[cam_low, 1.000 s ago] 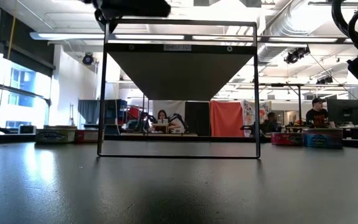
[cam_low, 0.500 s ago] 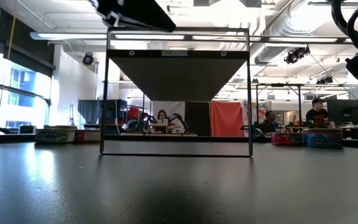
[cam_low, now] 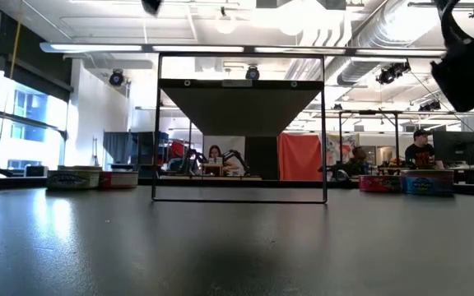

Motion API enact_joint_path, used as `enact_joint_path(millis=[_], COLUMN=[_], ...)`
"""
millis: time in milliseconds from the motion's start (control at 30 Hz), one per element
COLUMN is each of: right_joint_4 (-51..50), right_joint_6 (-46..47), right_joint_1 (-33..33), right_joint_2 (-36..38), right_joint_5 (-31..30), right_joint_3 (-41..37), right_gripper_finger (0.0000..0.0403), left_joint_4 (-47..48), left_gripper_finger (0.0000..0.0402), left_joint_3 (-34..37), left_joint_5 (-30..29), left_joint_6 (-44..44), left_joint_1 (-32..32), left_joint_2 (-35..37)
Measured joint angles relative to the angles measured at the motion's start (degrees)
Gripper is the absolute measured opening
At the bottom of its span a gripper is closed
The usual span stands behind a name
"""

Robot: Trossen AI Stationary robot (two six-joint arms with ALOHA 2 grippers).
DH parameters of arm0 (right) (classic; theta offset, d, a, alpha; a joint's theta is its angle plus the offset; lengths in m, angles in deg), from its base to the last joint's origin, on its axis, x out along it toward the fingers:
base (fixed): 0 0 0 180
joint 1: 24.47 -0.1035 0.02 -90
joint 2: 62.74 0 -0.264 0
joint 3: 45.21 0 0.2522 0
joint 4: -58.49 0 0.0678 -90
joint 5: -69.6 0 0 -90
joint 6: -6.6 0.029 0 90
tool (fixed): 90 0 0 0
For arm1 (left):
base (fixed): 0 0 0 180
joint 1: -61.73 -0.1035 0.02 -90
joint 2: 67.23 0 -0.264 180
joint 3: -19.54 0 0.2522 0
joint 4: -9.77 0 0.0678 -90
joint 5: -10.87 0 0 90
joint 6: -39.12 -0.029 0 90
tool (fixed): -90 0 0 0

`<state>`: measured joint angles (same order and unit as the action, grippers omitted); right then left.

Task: Stack canned seafood by type on shelf
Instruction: Put the green tuna can on the shelf

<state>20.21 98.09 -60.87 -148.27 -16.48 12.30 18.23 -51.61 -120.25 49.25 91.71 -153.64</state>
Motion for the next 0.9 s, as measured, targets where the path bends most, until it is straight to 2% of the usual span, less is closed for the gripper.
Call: enact_joint_path(millis=[67, 200, 400, 633, 767, 900], right_joint_4=[1.05, 5.91, 19.1, 19.43, 18.65, 14.27], right_joint_6=[-0.24, -1.68, -5.21, -15.26, -20.26, -23.88], right_joint_1=[0.02, 0.02, 0.02, 3.45, 6.9, 8.85], right_joint_2=[-0.06, -1.63, -10.2, -23.48, -28.67, -30.01], right_joint_5=[-1.75, -3.45, -3.75, -5.97, -9.65, -10.54], right_joint_3=[-0.01, -0.04, 1.75, 16.63, 25.63, 32.88], right_gripper_finger=[0.0, 0.0, 0.0, 0.0, 0.0, 0.0], left_joint_4=[0.26, 5.26, 10.61, 10.01, 7.59, 7.1], left_gripper_finger=[0.0, 0.0, 0.0, 0.0, 0.0, 0.0], left_joint_3=[-0.02, -0.09, -0.07, -0.02, 0.0, 0.0], left_joint_5=[1.99, 11.55, 11.45, 11.54, 12.36, 13.71], left_joint_6=[2.49, 11.69, 23.51, 31.49, 31.74, 28.22], left_joint_1=[1.61, 3.99, 9.04, 12.03, 12.05, 12.12], left_joint_2=[1.87, 3.17, -1.26, -9.93, -13.13, -13.39])
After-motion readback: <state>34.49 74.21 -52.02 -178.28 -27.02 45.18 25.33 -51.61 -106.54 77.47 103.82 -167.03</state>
